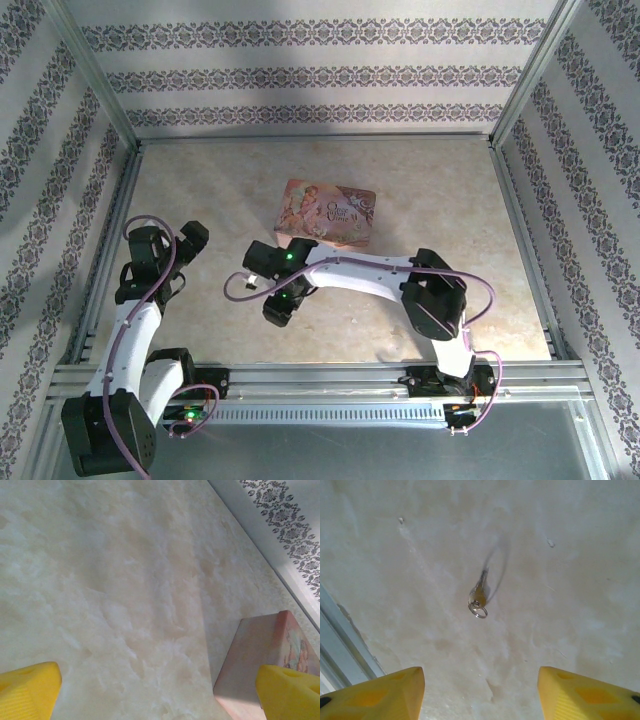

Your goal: Unlock the padlock with the key

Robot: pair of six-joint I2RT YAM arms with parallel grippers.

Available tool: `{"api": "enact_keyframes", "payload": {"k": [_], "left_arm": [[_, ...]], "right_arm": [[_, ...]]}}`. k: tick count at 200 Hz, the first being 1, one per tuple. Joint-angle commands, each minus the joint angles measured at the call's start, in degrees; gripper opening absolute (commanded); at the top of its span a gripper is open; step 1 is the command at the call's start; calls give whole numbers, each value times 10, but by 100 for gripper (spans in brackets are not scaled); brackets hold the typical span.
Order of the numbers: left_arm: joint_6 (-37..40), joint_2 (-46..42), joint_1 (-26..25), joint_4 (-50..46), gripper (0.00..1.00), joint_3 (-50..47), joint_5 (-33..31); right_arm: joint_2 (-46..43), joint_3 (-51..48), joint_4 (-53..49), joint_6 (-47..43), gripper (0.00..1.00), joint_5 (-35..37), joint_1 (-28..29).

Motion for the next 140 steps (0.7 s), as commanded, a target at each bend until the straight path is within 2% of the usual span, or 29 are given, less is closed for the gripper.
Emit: {"api": "enact_keyframes", "payload": {"k": [1,56,140], "left_arm": [[-10,-8,9,-3,99,-5,13],[-11,-7,12,-2,99,-4,16],[-11,-7,13,-2,99,-6,16]], "right_arm": [[32,38,-50,-36,60,15,9],[99,102,-92,-65,56,20,22],[151,139,-103,-73,49,7,22]]}}
